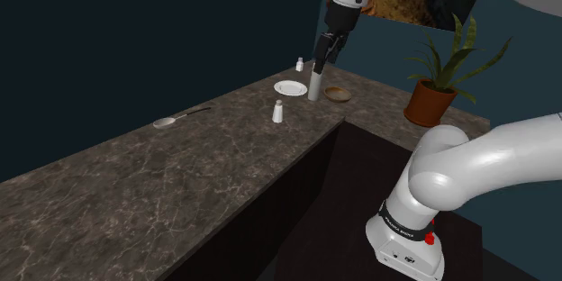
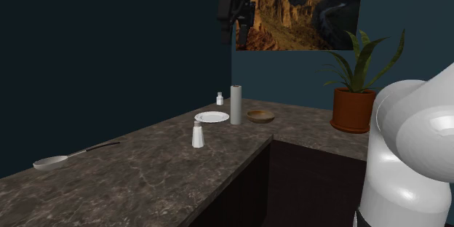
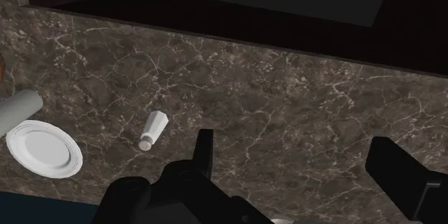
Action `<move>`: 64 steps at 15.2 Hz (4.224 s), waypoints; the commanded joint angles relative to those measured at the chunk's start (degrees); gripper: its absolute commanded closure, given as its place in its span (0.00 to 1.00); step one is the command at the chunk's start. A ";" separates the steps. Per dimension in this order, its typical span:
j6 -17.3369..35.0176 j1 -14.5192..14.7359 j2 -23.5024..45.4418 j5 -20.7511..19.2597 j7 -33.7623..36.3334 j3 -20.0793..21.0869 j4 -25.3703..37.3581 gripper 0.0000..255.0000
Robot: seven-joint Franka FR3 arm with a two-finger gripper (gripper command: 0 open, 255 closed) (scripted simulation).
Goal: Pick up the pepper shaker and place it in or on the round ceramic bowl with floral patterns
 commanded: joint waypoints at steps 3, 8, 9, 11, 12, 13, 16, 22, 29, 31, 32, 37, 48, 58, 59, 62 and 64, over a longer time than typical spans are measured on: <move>3.31 -0.38 2.93 -0.69 -0.60 -0.74 -0.66 0.00; 11.30 -1.28 11.23 -2.19 -1.99 -2.59 -1.01 0.00; 12.83 -1.46 13.04 -2.44 -2.26 -2.95 -0.86 0.00; 15.79 -1.80 16.78 -2.88 -2.79 -3.67 -0.32 0.00; 17.21 -1.96 18.70 -3.07 -3.05 -4.03 0.06 0.00; 18.60 -2.12 20.66 -3.24 -3.32 -4.37 0.51 0.00; 22.50 -2.57 26.70 -3.58 -4.13 -5.40 2.30 0.00; 28.94 -3.48 39.33 -3.44 -5.94 -7.22 7.81 0.00; 33.75 -5.00 54.56 -1.99 -8.33 -8.60 17.40 0.00; 34.54 -5.61 58.98 -1.44 -8.99 -8.77 20.78 0.00; 34.84 -5.95 61.19 -1.17 -9.30 -8.82 22.59 0.00; 36.46 -7.11 68.20 -0.30 -10.18 -8.82 27.66 0.00; 39.64 -7.57 71.07 0.16 -10.48 -8.62 27.35 0.00; 39.63 -7.58 71.08 0.16 -10.49 -8.62 27.37 1.00; 39.63 -7.58 71.10 0.17 -10.49 -8.62 27.38 1.00; 38.45 -7.49 70.13 0.04 -10.49 -8.70 27.60 1.00; 37.23 -7.42 69.23 -0.08 -10.51 -8.78 27.94 1.00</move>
